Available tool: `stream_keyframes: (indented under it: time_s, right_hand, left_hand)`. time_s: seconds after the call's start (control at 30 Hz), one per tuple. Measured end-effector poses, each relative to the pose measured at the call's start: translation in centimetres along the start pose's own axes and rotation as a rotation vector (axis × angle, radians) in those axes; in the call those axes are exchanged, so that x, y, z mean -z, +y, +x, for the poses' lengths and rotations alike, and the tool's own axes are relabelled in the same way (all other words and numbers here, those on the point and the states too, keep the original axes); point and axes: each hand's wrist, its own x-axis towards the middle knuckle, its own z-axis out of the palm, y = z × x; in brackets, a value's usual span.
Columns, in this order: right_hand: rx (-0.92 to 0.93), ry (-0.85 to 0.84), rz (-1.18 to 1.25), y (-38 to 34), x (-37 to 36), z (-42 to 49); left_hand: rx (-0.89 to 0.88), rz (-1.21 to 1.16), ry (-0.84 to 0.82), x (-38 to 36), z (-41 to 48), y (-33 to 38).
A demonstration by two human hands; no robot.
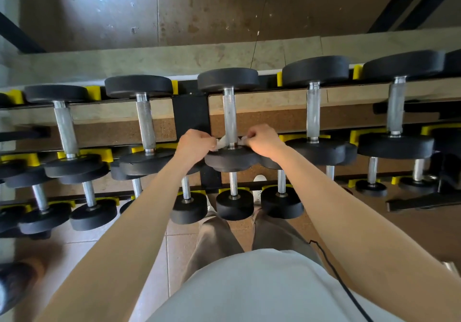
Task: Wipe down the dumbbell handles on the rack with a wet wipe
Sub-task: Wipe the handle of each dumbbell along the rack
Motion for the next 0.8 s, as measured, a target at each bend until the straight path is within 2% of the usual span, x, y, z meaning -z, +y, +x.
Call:
stream_keyframes:
  time_s: [0.07, 0.17, 0.3, 0.37, 0.5, 0.63, 0.7, 0.8]
  right_hand:
    - [0.019, -0.032, -0.018, -0.2, -0.3, 0.1]
    - [-0.017, 0.032, -0.018, 0.7, 0.6, -0.5]
    - [-0.053, 0.153, -0.005, 1.6, 1.5, -1.7]
    - [-0.014, 0.129, -0.017, 1.1, 1.1, -2.0]
    - [0.096, 0.116, 0.055, -0.4, -0.3, -3.2]
    - [0.161, 0.247, 0.323, -1.7, -0.4, -6.4]
    - [0.121, 0.268, 0.596, -1.6, 0.5, -8.4]
    - [0.043, 0.199, 1.071, -0.2, 2.0, -10.9]
  left_hand:
    - [-0.006, -0.019, -0.006, 0.5, -0.3, -0.5]
    - [-0.050, -0.041, -0.026, -0.3, -0.6, -0.3]
    - [-0.101, 0.149, -0.013, -1.7, -0.8, 0.9]
    - [-0.114, 0.126, -0.017, -1.4, -1.0, 1.0]
    - [-0.294, -0.041, -0.050, 0.3, -2.5, 1.3]
    - [-0.391, -0.351, -0.165, 0.2, -5.1, 3.2]
    - [-0.360, -0.553, -0.238, -1.0, -5.7, 4.2]
    - [-0.249, -0.897, -0.310, -2.4, -6.5, 5.9]
